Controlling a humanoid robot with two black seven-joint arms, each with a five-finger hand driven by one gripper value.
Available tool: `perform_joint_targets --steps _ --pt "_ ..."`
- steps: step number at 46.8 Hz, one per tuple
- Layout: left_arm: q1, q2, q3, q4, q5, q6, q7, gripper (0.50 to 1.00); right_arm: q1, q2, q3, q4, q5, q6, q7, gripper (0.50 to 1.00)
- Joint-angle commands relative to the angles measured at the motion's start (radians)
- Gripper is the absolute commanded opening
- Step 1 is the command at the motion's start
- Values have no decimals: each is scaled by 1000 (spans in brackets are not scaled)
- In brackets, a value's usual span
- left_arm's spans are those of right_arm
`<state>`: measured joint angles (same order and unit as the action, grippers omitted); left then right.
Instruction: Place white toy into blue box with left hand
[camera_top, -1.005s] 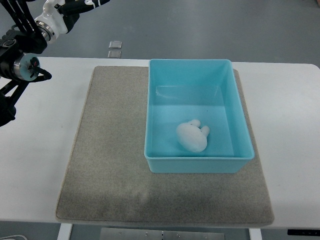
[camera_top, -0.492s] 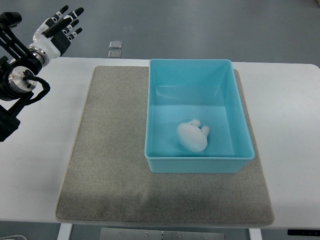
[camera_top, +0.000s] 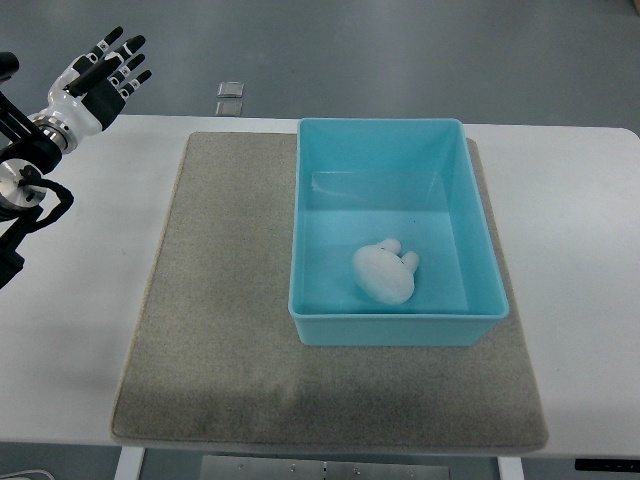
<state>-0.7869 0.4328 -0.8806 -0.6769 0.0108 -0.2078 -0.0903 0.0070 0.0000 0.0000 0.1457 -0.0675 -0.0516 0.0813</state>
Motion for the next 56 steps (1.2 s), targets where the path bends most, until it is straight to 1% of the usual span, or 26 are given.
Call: perform_joint_targets --steps 1,5,22,32,37,40,56 --pt "17 -3 -6 -1 0 -2 -3 994 1 0 0 0 0 -1 0 936" --pt "34 -11 -8 -3 -2 -2 -14 994 1 0 0 0 0 -1 0 936" --pt "32 -57 -54 -7 -2 7 -15 994 1 0 0 0 0 -1 0 936" --pt "31 -57 -77 -29 1 4 -19 994 1 0 0 0 0 4 0 936" --pt "34 -55 -78 -29 3 1 -52 994 2 0 -2 2 0 7 -2 936" --pt "35 -55 -78 -29 3 -2 -61 994 2 0 -2 0 -3 4 0 936" --pt "35 -48 -78 -29 -2 -13 -58 994 2 0 -2 0 -2 1 0 936"
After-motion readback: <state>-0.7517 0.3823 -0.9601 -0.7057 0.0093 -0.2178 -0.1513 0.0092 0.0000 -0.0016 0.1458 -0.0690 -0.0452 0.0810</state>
